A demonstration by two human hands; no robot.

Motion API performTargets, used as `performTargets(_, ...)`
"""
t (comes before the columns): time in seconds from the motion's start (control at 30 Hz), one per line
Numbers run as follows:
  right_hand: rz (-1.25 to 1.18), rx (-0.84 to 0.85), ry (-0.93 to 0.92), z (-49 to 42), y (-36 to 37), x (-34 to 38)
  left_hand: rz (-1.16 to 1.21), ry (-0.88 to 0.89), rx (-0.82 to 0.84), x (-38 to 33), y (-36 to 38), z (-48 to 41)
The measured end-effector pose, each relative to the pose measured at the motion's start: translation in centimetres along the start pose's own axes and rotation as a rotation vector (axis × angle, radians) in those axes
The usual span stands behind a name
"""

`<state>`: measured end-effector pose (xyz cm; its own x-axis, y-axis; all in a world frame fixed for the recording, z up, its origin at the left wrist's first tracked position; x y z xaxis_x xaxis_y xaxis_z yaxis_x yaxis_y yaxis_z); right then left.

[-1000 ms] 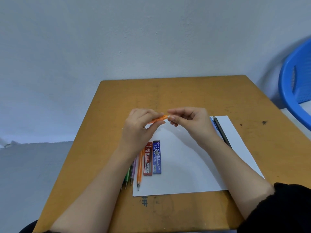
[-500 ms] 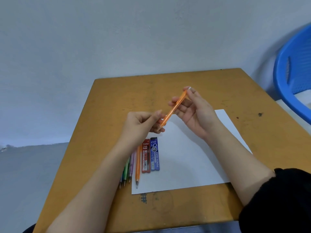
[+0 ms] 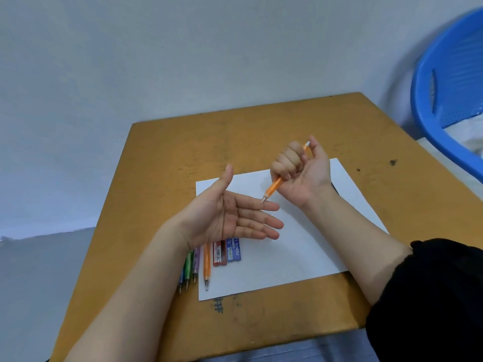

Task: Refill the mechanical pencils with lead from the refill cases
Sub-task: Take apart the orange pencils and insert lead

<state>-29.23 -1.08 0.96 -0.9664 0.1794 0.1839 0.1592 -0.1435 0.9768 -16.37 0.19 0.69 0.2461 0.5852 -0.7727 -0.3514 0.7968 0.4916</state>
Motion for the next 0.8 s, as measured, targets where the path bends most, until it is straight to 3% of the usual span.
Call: performTargets(0.8,-0.034,-0.04,-0.049,0.12,-0.37,0.29,0.0,-0.009,-0.014,-0.03,-0.42,-0.1)
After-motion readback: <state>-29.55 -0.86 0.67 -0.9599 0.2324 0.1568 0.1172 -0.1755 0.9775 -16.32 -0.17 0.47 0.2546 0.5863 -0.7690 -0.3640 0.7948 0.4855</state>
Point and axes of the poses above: each hand's wrist, its own z-axis away from the middle knuckle, its own y-axis out of the palm, x = y × z, the point moved 7 cm from there along -z, towards the middle knuckle, and after that the axes turned 4 degrees about x, right-handed, at the moved point
